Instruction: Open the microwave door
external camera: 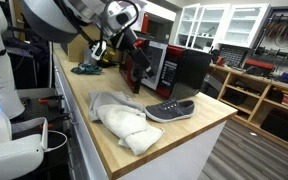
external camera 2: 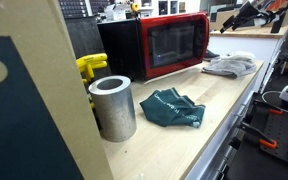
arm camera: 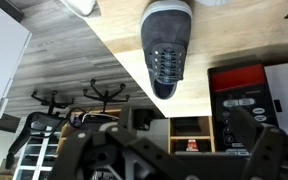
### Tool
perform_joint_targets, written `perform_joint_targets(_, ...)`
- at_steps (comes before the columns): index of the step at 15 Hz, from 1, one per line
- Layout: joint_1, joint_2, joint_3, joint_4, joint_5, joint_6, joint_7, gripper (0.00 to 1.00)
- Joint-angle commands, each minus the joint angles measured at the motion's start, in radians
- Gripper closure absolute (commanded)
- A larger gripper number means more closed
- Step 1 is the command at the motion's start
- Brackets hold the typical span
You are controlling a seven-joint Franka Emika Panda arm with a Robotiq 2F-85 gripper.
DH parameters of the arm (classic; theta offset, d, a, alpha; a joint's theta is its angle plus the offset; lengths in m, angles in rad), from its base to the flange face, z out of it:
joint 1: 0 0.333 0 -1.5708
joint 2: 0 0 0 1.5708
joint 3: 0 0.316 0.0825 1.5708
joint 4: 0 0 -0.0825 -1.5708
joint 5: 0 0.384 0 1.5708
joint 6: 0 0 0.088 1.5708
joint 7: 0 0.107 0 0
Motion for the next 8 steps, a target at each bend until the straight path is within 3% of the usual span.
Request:
perform_joint_targets(1, 0.000, -0.002, 0.000, -0.001, 0.000, 0.000, 0.000, 0.00)
perform_joint_targets(5, 0.011, -0.012, 0.016, -0.060, -0.036, -0.026, -0.035, 0.00)
perform_joint_targets(8, 0.037, -0.025, 0.075, -0.085, -0.033, -0.035, 0.007, 0.00)
